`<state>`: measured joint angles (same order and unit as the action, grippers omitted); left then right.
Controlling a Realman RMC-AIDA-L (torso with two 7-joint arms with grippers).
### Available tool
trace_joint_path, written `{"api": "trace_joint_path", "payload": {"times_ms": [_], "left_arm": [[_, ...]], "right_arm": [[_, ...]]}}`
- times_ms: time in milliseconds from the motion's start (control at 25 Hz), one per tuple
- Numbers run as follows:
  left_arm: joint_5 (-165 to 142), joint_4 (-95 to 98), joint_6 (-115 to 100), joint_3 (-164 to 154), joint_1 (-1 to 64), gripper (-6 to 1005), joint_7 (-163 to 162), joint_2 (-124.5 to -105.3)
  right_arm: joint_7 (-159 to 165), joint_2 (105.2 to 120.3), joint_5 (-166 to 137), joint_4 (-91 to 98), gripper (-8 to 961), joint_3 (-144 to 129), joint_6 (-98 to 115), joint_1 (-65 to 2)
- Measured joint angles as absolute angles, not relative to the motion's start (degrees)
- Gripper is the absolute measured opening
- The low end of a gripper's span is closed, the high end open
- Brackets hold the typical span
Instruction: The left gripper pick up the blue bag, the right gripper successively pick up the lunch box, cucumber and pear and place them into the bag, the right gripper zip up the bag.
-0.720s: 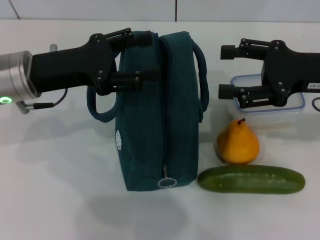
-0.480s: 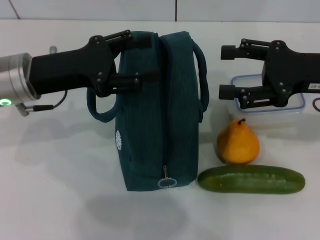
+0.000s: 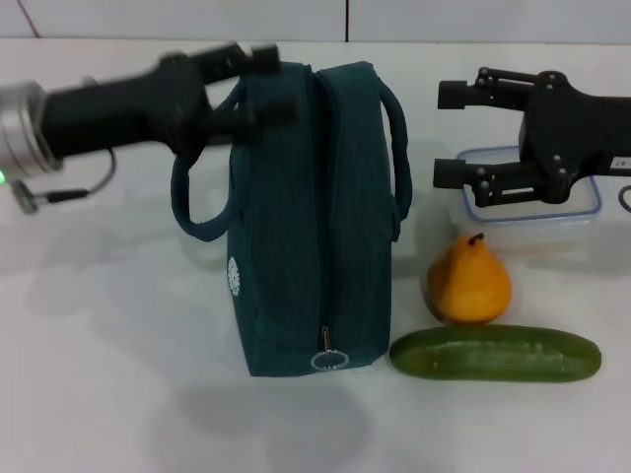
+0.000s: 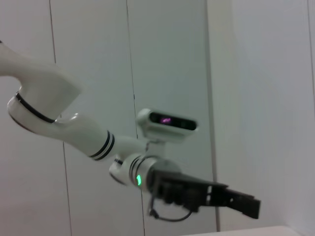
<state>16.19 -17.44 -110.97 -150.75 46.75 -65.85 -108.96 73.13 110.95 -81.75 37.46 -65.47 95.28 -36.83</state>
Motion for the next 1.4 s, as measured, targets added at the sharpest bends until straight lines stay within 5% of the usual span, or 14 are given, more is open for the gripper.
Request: {"api": "trace_joint_path", "payload": {"times_ms": [160, 400, 680, 1120, 1400], "left_arm": [[20.95, -23.74, -111.16, -156.72, 48.43, 857, -76.89, -108.20], [26.61, -34.31, -115.75, -163.04, 49.36, 857, -82.03, -111.11], [27.17, -38.17, -116.40, -163.03, 51.33, 858, -87.52, -111.59], [26.54, -49.45, -116.39, -163.03, 49.78, 857, -89.46, -117.94], [26.36, -50.06, -116.59, -163.04, 49.12, 857, -91.44, -119.16]], "right_arm": [[73.35, 110.97, -81.69, 38.13, 855, -65.47, 95.13, -37.15], [73.36, 111.40, -81.62, 38.58, 855, -65.47, 94.71, -37.86], [73.46, 111.67, -81.61, 38.60, 854, -65.47, 94.11, -38.40], [73.48, 112.33, -81.59, 38.48, 853, -65.39, 92.05, -39.38], [73.18, 112.83, -81.64, 38.40, 852, -65.39, 91.19, -39.22]]}}
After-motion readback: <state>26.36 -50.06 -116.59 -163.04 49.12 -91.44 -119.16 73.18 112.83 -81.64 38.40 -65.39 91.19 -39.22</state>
